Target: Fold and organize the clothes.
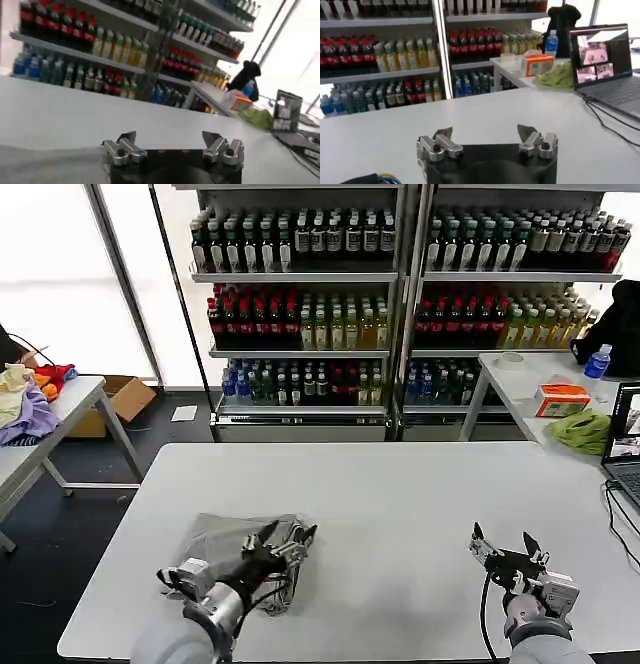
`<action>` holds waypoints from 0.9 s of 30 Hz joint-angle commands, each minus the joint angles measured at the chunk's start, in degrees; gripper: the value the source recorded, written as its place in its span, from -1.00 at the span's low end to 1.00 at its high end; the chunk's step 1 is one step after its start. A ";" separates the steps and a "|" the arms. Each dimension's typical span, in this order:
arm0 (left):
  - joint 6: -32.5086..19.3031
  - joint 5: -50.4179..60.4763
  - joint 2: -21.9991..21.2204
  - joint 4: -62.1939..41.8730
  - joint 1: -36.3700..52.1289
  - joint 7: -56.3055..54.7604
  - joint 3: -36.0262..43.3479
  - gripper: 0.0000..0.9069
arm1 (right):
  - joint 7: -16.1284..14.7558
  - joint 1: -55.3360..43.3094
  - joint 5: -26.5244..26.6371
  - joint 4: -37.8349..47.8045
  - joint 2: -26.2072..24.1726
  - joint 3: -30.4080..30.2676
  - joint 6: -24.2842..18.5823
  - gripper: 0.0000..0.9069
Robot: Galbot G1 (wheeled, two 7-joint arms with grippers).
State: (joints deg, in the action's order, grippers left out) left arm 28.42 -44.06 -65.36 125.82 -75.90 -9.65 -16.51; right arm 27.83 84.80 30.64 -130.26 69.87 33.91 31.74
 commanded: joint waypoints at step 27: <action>-5.33 5.24 6.84 -17.98 -4.37 3.78 -16.31 1.00 | -0.21 -4.76 -0.85 2.82 0.86 -6.34 -0.39 1.00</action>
State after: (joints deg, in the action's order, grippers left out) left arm 23.90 -41.12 -59.11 114.19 -80.40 -7.19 -32.00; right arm 27.64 80.40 30.25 -127.64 70.54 28.51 31.43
